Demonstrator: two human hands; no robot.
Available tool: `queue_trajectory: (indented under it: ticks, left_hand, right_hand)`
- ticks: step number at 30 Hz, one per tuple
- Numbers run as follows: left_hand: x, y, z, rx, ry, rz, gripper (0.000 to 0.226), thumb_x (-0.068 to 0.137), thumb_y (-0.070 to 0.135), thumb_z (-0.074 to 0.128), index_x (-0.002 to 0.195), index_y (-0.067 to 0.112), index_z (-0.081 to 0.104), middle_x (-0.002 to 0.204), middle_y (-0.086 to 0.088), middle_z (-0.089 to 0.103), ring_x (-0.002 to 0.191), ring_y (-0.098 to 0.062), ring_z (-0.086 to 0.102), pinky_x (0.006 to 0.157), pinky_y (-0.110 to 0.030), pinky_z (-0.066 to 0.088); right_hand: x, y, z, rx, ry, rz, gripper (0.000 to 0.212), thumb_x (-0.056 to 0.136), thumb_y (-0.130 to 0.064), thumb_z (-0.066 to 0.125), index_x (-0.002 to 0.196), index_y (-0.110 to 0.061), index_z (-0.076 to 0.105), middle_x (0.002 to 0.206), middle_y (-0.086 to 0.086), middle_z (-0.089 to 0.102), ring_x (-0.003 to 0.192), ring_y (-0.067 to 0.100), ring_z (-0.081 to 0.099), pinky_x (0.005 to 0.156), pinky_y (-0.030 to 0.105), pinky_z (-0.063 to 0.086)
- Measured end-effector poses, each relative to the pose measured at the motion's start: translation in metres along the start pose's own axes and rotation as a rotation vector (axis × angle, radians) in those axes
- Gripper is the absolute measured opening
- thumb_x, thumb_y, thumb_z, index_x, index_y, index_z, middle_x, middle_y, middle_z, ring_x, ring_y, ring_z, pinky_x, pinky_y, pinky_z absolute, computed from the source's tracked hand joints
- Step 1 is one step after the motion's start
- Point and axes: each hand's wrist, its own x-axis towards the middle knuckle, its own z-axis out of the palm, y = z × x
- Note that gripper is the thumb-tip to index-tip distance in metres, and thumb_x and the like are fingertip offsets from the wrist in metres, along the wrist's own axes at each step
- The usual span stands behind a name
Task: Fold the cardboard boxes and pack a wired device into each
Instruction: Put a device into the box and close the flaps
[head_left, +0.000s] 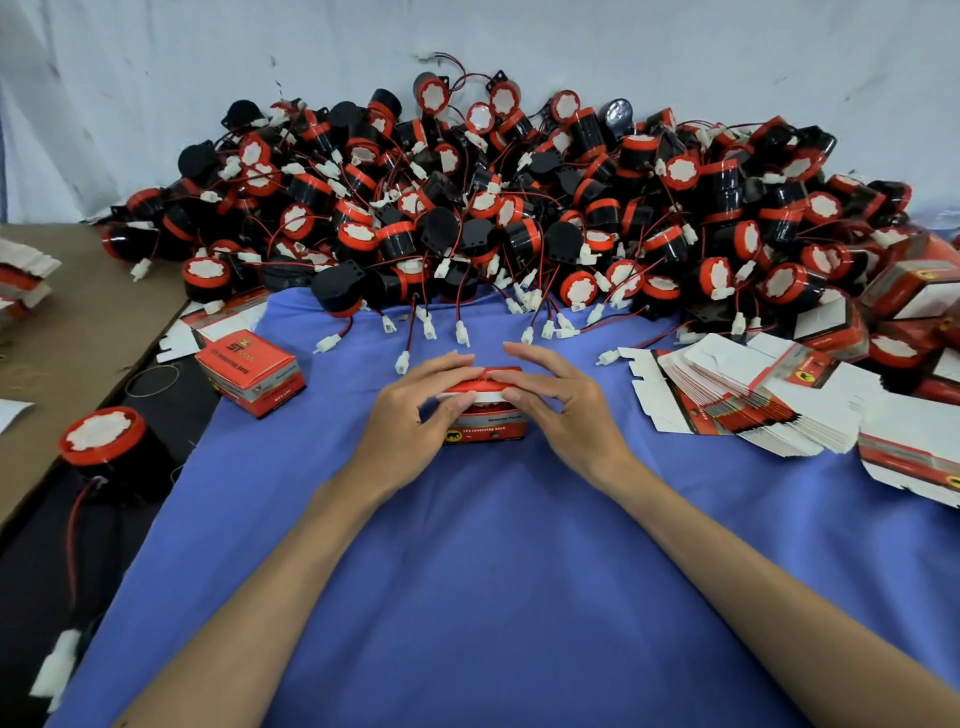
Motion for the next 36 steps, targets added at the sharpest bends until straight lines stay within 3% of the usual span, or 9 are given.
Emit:
queue_trajectory:
  ticks: [3, 9, 15, 20, 24, 30, 36]
  left_hand:
    - [-0.001, -0.002, -0.001, 0.041, -0.031, 0.036, 0.031, 0.095, 0.012, 0.059, 0.125, 0.013, 0.064, 0.128, 0.008, 0.057, 0.123, -0.010, 0.052, 0.103, -0.015, 0.039]
    - [-0.001, -0.007, -0.004, 0.110, -0.041, 0.168, 0.032, 0.093, 0.014, 0.060, 0.124, 0.008, 0.064, 0.127, 0.009, 0.056, 0.123, -0.007, 0.051, 0.107, -0.022, 0.038]
    - [-0.004, -0.008, -0.002, 0.139, -0.070, 0.134, 0.043, 0.093, 0.028, 0.054, 0.132, 0.009, 0.058, 0.133, 0.000, 0.057, 0.129, -0.011, 0.048, 0.110, -0.030, 0.037]
    - [-0.004, -0.008, -0.003, 0.157, -0.074, 0.194, 0.036, 0.093, 0.016, 0.061, 0.127, 0.007, 0.061, 0.131, 0.007, 0.055, 0.128, -0.014, 0.049, 0.110, -0.029, 0.037]
    - [-0.003, -0.006, -0.005, 0.189, -0.098, 0.207, 0.039, 0.091, 0.024, 0.062, 0.126, 0.007, 0.062, 0.133, 0.006, 0.055, 0.129, -0.016, 0.049, 0.111, -0.029, 0.036]
    - [-0.003, -0.006, -0.004, 0.254, -0.088, 0.248, 0.035, 0.090, 0.012, 0.066, 0.124, 0.004, 0.063, 0.129, 0.006, 0.054, 0.128, -0.020, 0.050, 0.109, -0.027, 0.036]
    - [-0.004, 0.000, 0.000, 0.395, -0.030, 0.314, 0.034, 0.085, 0.021, 0.066, 0.115, 0.005, 0.070, 0.121, -0.004, 0.067, 0.121, -0.023, 0.058, 0.102, -0.033, 0.047]
  right_hand:
    - [-0.001, 0.002, 0.000, 0.051, -0.003, 0.018, 0.024, 0.091, -0.009, 0.062, 0.114, -0.011, 0.069, 0.121, -0.008, 0.059, 0.111, 0.002, 0.055, 0.092, 0.015, 0.048]
    - [-0.003, 0.005, -0.001, 0.045, -0.032, 0.011, 0.025, 0.090, -0.008, 0.063, 0.115, -0.010, 0.069, 0.121, -0.010, 0.059, 0.116, -0.001, 0.052, 0.097, 0.016, 0.045]
    - [-0.003, 0.005, -0.003, 0.078, 0.013, 0.054, 0.023, 0.090, -0.007, 0.063, 0.112, -0.008, 0.070, 0.118, -0.008, 0.061, 0.115, 0.000, 0.054, 0.094, 0.017, 0.048]
    - [-0.004, 0.003, -0.007, -0.069, -0.020, -0.112, 0.025, 0.087, -0.004, 0.066, 0.111, -0.004, 0.070, 0.121, 0.000, 0.062, 0.118, 0.011, 0.056, 0.094, 0.021, 0.049]
    - [-0.006, 0.005, -0.008, -0.202, -0.026, -0.229, 0.027, 0.086, -0.004, 0.067, 0.112, -0.001, 0.068, 0.122, 0.012, 0.064, 0.120, 0.024, 0.056, 0.099, 0.036, 0.048]
    - [-0.006, 0.006, -0.010, -0.231, -0.095, -0.241, 0.035, 0.084, -0.013, 0.069, 0.118, -0.003, 0.066, 0.125, 0.008, 0.063, 0.126, 0.023, 0.051, 0.103, 0.044, 0.045]
    - [-0.009, 0.005, -0.007, -0.335, -0.121, -0.272, 0.032, 0.083, -0.006, 0.069, 0.115, 0.001, 0.066, 0.121, 0.011, 0.065, 0.125, 0.033, 0.051, 0.098, 0.047, 0.049]
